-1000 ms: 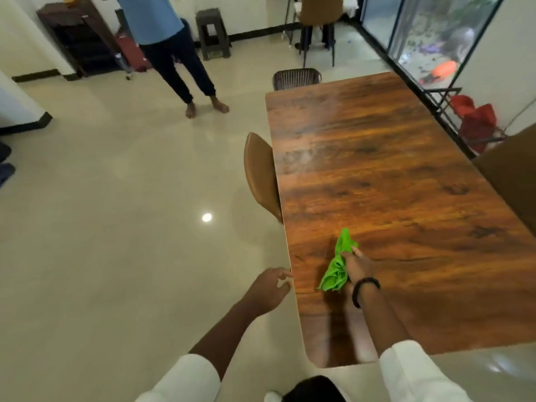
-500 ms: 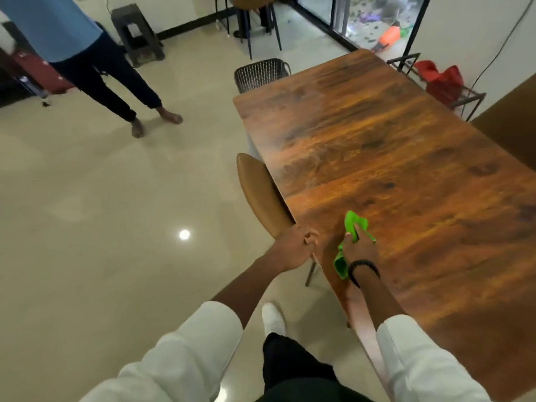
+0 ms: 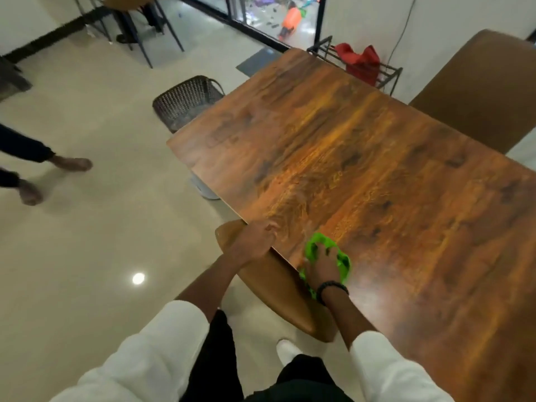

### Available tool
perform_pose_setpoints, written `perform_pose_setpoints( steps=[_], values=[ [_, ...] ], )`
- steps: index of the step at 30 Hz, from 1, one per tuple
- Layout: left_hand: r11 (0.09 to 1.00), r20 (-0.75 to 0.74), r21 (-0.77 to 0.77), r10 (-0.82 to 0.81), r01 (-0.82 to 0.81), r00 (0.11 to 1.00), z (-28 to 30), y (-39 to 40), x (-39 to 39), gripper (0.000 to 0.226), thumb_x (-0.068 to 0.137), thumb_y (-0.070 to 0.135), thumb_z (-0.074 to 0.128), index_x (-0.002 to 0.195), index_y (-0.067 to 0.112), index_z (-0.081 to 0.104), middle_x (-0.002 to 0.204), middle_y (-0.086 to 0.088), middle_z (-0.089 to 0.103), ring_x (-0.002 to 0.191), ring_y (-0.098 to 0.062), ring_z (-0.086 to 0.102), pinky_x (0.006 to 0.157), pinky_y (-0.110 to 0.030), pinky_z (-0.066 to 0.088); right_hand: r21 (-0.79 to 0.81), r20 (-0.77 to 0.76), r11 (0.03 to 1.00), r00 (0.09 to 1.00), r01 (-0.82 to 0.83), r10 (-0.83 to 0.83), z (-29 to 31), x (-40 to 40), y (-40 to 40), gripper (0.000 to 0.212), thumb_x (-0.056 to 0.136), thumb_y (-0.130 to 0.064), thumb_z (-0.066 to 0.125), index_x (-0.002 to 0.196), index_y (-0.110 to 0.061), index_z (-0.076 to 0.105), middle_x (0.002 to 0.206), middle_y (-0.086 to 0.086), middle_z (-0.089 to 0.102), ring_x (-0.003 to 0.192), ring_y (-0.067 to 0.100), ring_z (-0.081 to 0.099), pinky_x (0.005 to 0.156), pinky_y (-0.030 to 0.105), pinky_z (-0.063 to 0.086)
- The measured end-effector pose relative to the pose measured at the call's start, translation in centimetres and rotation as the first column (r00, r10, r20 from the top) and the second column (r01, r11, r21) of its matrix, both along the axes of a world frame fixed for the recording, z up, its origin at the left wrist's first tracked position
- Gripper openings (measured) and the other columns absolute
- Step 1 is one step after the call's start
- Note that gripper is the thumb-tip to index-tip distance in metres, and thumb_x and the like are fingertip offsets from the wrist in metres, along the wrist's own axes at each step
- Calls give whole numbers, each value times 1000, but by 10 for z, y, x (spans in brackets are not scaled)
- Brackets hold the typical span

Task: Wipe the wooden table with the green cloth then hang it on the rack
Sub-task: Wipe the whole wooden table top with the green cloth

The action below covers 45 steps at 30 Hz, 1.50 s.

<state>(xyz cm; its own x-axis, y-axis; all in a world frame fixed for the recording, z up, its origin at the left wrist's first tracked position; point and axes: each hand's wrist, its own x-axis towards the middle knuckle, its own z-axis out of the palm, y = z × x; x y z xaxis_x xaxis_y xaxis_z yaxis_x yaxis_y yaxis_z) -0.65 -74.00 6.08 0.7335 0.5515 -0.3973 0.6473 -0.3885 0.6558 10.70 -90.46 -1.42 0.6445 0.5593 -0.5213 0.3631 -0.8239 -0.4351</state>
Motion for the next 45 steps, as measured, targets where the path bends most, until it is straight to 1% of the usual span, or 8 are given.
perform_pose_setpoints(
  steps=[8,20,25,29,33,40,43,45],
  values=[
    [974,-61,-15,-228,228,972,-45,164,-1,27,93,19,50,116,14,64,113,-8,65,103,-24,60,89,-38,48,82,58,996,998,-21,16,-14,-62,208,55,96,-37,44,148,-32,27,147,14,30,124,37,44,98,47,42],
    [650,-37,96,-755,754,655,-54,181,55,42,93,29,46,134,21,49,133,-4,50,115,-21,50,98,-35,43,-233,212,764,798,602,-564,-14,-51,99,57,106,-32,22,151,-25,-11,160,11,-14,149,35,-7,119,54,1],
    [787,-35,119,-606,605,795,-61,215,50,55,89,34,43,143,27,38,147,-5,40,128,-24,44,105,-42,39,-154,85,978,988,143,-131,-39,-57,230,59,99,-40,16,155,-30,-1,158,5,-18,143,44,-20,118,60,2],
    [904,-52,225,-362,365,931,-53,285,25,56,91,41,33,136,12,49,136,-16,53,124,-36,50,107,-49,38,-65,172,964,949,-257,265,-25,-72,314,60,79,-39,68,136,-24,56,151,1,43,133,48,41,108,56,33],
    [961,-65,204,-177,187,982,-49,343,1,47,94,34,41,132,7,50,133,-19,51,123,-35,46,107,-42,33,-66,166,924,909,-376,382,-35,-45,320,48,92,-41,38,138,-36,52,154,-2,38,136,40,41,105,53,42],
    [992,-72,116,-43,51,996,-57,380,3,39,95,32,42,129,13,49,129,-1,50,115,-18,48,104,-38,40,-30,224,999,975,14,-7,-34,70,346,54,105,-33,25,154,-29,4,158,0,-12,147,44,-3,120,53,5],
    [982,-39,187,20,-12,999,-67,409,13,32,97,25,45,124,12,54,125,-2,54,114,-19,50,104,-40,41,41,272,981,943,188,-192,-26,86,385,52,103,-25,33,154,-24,22,162,9,12,145,48,11,118,55,14],
    [955,-53,294,65,-47,997,-72,432,14,33,94,20,46,126,12,54,131,-9,52,121,-28,48,103,-43,39,146,388,988,921,-54,-7,-29,48,430,51,89,-18,45,140,-16,51,148,17,43,132,51,39,106,60,36]
  ],
)
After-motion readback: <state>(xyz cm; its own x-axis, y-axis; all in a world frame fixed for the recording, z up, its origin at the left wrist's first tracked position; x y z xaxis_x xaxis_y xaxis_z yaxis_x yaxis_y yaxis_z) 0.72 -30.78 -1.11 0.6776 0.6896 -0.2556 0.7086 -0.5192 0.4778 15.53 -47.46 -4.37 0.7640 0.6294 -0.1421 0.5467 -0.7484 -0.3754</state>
